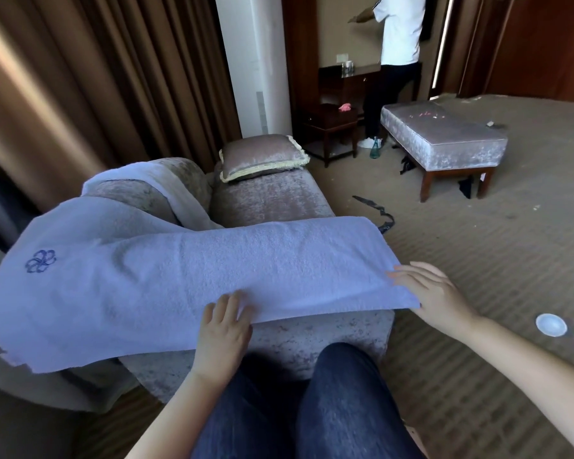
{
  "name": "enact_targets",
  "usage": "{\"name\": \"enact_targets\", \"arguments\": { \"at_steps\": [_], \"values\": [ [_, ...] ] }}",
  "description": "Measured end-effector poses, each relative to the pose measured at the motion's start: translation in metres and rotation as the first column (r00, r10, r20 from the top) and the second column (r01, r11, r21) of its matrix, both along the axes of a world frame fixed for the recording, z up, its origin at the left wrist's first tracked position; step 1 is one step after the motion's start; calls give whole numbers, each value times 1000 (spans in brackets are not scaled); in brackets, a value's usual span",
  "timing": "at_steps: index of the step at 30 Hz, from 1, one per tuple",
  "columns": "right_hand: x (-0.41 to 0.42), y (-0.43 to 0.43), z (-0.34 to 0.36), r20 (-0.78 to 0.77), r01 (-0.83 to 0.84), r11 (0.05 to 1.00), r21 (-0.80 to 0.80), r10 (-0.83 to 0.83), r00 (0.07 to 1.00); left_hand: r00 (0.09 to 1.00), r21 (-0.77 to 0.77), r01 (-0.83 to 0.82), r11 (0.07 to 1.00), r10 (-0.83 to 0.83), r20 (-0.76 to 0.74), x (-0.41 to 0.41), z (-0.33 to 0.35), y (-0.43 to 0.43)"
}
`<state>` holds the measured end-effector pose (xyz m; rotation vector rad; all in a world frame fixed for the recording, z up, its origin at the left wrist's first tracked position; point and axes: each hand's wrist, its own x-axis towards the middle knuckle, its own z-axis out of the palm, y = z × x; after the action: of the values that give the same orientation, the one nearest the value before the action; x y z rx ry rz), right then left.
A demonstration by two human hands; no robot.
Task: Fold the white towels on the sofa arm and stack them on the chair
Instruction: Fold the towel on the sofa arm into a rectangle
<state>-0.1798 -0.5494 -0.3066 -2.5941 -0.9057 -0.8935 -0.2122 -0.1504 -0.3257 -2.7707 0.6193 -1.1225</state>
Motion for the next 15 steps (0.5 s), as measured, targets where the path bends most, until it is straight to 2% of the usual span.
{"name": "enact_targets", "arguments": {
  "at_steps": [2,5,10,13,15],
  "values": [
    [-5,0,-2,8,6,1000,18,-6,1000,999,-44,-45,998,45,-18,-8,3,17],
    [-10,3,-6,14,35,999,39,-35,999,989,-170,-98,981,77,-129,-20,10,36],
    [-17,8,-11,53,56,998,1,-56,997,977,-334,-61,941,-12,-211,-28,26,48],
    [-28,2,-20,-57,34,999,-33,-36,998,978,-321,-11,947,-57,-203,-29,27,53],
    [-32,2,-17,-79,42,999,-4,-42,996,977,-287,18,958,-78,-199,-33,27,54]
  ]
}}
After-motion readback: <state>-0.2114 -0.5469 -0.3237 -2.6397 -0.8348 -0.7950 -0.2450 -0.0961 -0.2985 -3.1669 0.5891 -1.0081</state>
